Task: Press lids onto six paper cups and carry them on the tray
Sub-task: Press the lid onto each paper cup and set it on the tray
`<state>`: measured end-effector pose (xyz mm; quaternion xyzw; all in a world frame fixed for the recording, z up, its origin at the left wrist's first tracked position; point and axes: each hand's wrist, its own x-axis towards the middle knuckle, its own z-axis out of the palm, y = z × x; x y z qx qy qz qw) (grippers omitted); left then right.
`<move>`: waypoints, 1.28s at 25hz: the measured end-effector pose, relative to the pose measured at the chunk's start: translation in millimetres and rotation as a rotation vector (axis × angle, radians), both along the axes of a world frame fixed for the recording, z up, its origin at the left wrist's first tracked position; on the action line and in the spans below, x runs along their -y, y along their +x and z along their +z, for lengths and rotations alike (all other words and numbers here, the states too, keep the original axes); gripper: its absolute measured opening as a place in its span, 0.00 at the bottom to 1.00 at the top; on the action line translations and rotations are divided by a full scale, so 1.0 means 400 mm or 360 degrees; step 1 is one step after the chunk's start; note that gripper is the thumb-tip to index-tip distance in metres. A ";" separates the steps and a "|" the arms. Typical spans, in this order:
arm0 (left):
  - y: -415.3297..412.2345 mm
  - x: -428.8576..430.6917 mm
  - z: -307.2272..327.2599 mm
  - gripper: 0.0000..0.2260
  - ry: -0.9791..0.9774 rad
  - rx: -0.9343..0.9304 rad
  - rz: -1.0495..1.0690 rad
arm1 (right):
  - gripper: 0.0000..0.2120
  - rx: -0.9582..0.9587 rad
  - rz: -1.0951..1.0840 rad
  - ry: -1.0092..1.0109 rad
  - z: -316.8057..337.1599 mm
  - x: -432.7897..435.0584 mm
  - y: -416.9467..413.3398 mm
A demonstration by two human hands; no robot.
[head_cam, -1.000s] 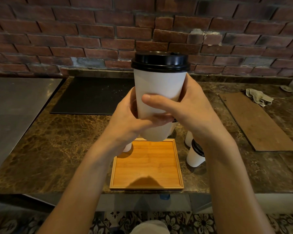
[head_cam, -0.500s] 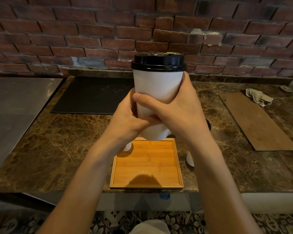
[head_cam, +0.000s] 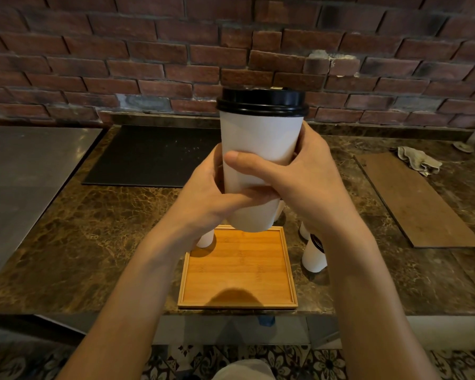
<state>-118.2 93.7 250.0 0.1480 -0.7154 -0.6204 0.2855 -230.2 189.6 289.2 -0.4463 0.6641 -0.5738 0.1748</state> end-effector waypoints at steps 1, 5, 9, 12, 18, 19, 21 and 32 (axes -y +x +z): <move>0.001 0.000 0.001 0.27 -0.0007 -0.0006 -0.0017 | 0.33 0.0042 0.0035 -0.0014 0.000 0.000 -0.003; 0.002 0.000 0.003 0.23 -0.0022 -0.0009 -0.0065 | 0.33 0.0136 0.0157 -0.0059 -0.001 -0.001 -0.014; 0.002 0.001 0.004 0.25 0.0002 -0.0011 -0.0111 | 0.32 0.0185 0.0266 -0.0078 -0.005 -0.002 -0.023; 0.004 0.001 0.005 0.29 0.0022 -0.0016 -0.0151 | 0.30 0.0205 0.0339 -0.0083 -0.009 -0.002 -0.032; 0.007 0.001 0.005 0.30 0.0047 -0.0007 -0.0217 | 0.34 0.0245 0.0451 -0.0116 -0.015 -0.007 -0.044; 0.008 0.001 0.006 0.30 0.0049 -0.0006 -0.0225 | 0.33 0.0259 0.0469 -0.0126 -0.016 -0.009 -0.046; 0.009 -0.001 0.007 0.31 0.0053 -0.0007 -0.0233 | 0.32 0.0270 0.0500 -0.0133 -0.019 -0.011 -0.049; 0.005 -0.012 0.012 0.28 0.0101 -0.0054 -0.0314 | 0.28 0.0268 0.0544 -0.0100 -0.021 -0.022 -0.062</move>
